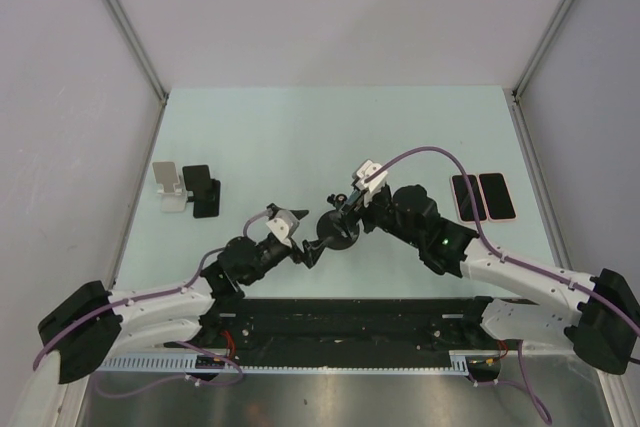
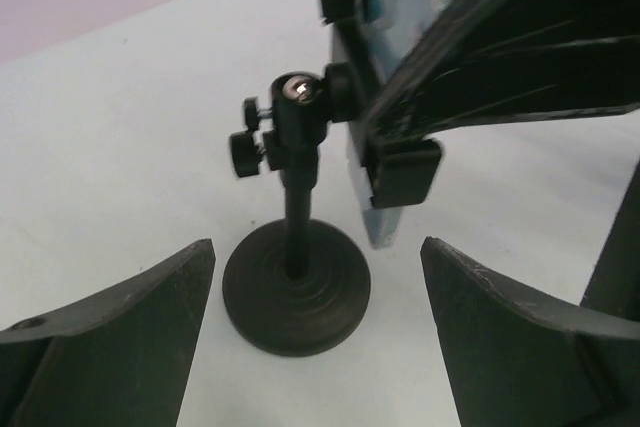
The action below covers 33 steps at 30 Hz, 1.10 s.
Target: Remove the phone from the phone stand
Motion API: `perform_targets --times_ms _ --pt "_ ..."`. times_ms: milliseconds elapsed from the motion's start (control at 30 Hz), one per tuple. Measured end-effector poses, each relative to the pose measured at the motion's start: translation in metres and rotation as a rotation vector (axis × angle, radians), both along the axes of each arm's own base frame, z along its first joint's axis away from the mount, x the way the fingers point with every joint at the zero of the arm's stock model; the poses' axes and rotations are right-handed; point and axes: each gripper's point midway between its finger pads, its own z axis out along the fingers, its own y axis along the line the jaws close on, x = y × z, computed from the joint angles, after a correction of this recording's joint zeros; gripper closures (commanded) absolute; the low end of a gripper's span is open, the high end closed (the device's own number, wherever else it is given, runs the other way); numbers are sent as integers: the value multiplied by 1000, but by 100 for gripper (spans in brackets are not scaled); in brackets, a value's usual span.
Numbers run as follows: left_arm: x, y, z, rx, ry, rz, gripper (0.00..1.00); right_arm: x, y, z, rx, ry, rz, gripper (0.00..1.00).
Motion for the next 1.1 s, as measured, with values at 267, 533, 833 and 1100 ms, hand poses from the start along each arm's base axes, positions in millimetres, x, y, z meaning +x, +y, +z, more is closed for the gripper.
perform_targets --times_ms 267,533,833,1100 --pt "-2 -23 15 14 -81 -84 20 -3 1 0 13 16 0 100" --pt "6 -44 15 17 -75 -102 35 -5 2 0 14 18 -20 100" --pt "-9 -58 20 -7 -75 -164 100 -8 -3 0 8 24 -44 100" --pt "-15 -59 23 -15 -88 -184 100 -10 -12 1 18 52 -37 100"
